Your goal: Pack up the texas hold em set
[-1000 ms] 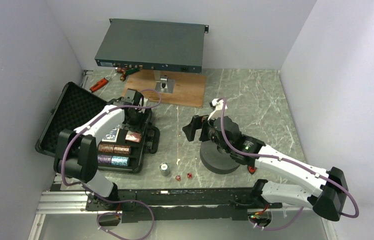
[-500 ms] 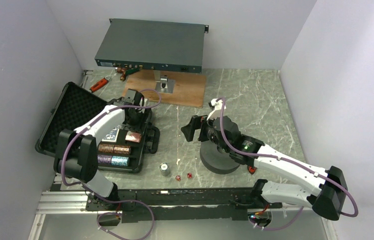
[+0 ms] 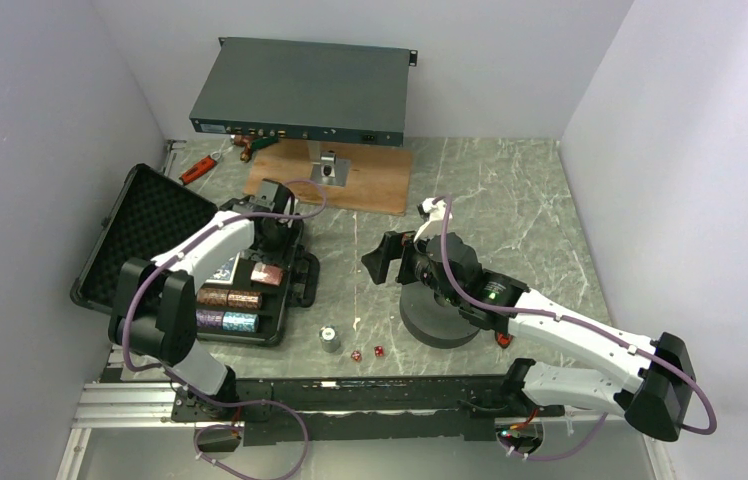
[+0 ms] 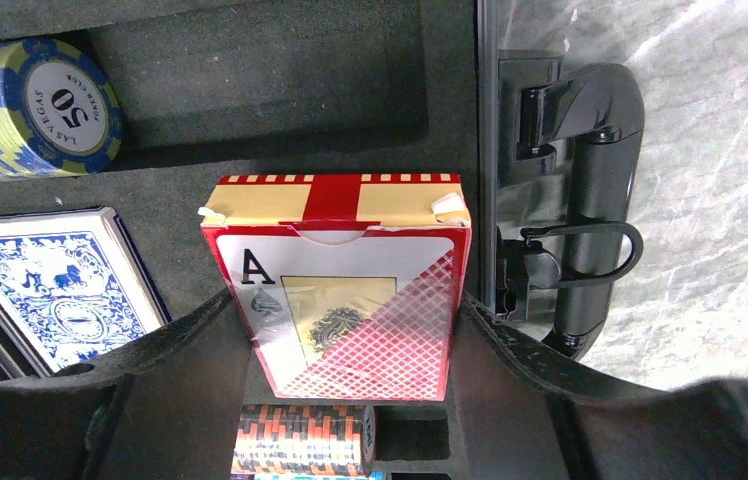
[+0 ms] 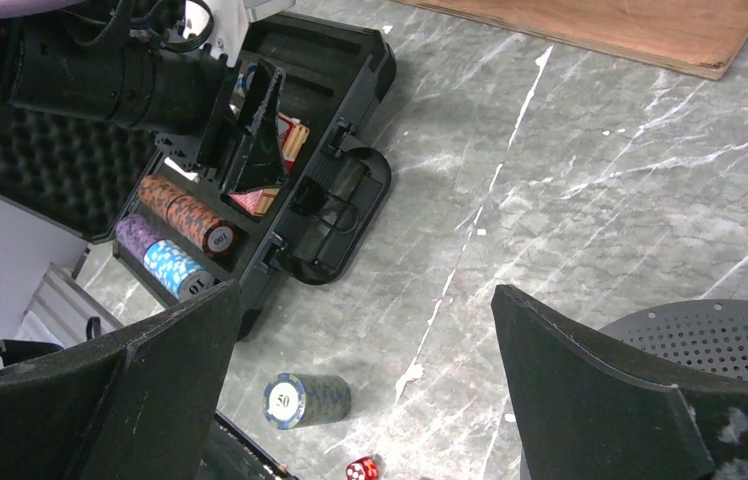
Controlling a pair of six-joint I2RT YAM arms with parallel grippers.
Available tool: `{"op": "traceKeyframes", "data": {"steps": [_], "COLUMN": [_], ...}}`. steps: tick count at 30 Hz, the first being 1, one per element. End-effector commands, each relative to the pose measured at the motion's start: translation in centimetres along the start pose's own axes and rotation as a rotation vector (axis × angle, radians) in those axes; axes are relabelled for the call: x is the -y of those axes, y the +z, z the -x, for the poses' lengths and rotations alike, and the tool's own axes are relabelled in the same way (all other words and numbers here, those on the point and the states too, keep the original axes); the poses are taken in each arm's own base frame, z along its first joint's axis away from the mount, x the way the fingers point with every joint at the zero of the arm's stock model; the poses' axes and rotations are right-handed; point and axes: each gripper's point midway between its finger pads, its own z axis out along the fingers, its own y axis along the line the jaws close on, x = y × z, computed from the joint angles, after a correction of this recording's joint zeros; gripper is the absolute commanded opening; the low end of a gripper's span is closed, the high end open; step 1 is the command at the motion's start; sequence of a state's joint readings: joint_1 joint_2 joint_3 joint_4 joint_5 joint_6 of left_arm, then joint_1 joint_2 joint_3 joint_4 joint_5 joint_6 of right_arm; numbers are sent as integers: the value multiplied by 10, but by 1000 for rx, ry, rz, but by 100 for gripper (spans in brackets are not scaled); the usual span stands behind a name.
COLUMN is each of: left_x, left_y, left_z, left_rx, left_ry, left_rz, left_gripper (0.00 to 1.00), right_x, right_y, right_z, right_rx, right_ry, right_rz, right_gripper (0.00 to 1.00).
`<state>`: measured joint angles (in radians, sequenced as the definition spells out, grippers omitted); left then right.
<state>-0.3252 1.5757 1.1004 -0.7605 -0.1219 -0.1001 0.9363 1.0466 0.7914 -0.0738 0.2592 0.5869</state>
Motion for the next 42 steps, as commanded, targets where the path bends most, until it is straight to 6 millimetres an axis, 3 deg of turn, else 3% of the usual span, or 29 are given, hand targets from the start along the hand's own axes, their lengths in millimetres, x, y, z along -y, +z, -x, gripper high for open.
{"op": "traceKeyframes", "data": {"steps": [1,11,21,25,28,32,34,39,42], "left_x": [3,4,11,11,7,5,6,4,0], "left_y": [0,0,-10,-16,-23,-33,-39,-63,-75], "left_z": [-35,-56,-60,-51,-45,-34,-29,-8,8], "left_rx": [-116,-168,-127,-92,-69,-43,-28,55,119], "left_ry": [34,20,28,32,30,23,22,11,-3], "left_rz": [36,40,-19,-25,-4,1,-8,-12,9], "left_gripper": [0,4,45,58,81,87,98,99,94], "right_x": [-9,-7,-6,-5,-6,-6,-5,-1,1], "right_y": [-2,-2,2,3,5,6,6,4,3], "right_z": [16,13,8,7,5,3,3,1,0], "right_rx": [50,38,25,27,26,25,25,30,31], "right_ry": [14,11,16,21,27,32,34,33,32], "right_rz": [34,21,18,20,23,27,26,18,12], "right_gripper": [100,100,100,100,100,100,100,100,100]}}
